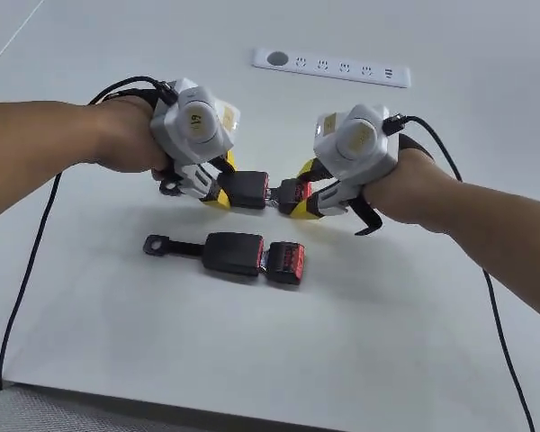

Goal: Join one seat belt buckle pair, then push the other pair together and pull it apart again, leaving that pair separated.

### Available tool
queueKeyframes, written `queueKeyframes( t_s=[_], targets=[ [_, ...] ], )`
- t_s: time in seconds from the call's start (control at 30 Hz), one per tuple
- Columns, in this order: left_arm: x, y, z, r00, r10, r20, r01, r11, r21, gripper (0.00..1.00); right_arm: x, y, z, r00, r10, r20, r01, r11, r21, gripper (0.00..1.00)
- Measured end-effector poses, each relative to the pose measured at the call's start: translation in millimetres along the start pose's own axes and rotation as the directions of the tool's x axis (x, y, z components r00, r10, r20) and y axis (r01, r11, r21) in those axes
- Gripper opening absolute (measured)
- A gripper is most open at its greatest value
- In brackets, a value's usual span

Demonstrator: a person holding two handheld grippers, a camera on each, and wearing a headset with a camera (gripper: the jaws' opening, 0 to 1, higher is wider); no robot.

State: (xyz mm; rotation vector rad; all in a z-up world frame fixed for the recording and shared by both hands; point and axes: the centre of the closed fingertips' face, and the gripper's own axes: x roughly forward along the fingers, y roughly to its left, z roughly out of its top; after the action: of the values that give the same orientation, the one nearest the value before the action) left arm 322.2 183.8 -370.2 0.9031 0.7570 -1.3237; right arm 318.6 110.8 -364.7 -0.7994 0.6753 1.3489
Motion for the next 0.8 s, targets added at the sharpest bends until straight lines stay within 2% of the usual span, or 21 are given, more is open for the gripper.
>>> queueKeyframes(
  t_s=[0.07, 0.17, 0.6, 0.8],
  targets=[
    [-0.1, -0.2, 0.4, 1.0, 0.001, -0.002, -0.001, 1.0, 0.001, 0.3, 3.7, 0.0, 5.3, 0.9999, -0.002, 0.015, 0.002, 1.0, 0.003, 0.28],
    [-0.4, 0.0, 0.6, 1.0, 0.003, -0.004, -0.003, 1.0, -0.004, 0.3, 7.9, -1.1, 9.3, 1.0, -0.005, 0.006, 0.005, 1.0, 0.008, 0.28],
    [0.7, 1.1, 1.8, 0.9999, 0.008, -0.014, -0.008, 1.0, -0.006, 0.3, 8.2, -3.2, 5.1, 0.9999, -0.011, 0.0, 0.011, 1.0, -0.003, 0.29],
    [-0.9, -0.7, 2.3, 1.0, 0.006, -0.006, -0.006, 1.0, -0.02, 0.31, 4.5, -2.0, 0.1, 0.9997, -0.02, -0.017, 0.02, 1.0, -0.002, 0.29]
  ],
)
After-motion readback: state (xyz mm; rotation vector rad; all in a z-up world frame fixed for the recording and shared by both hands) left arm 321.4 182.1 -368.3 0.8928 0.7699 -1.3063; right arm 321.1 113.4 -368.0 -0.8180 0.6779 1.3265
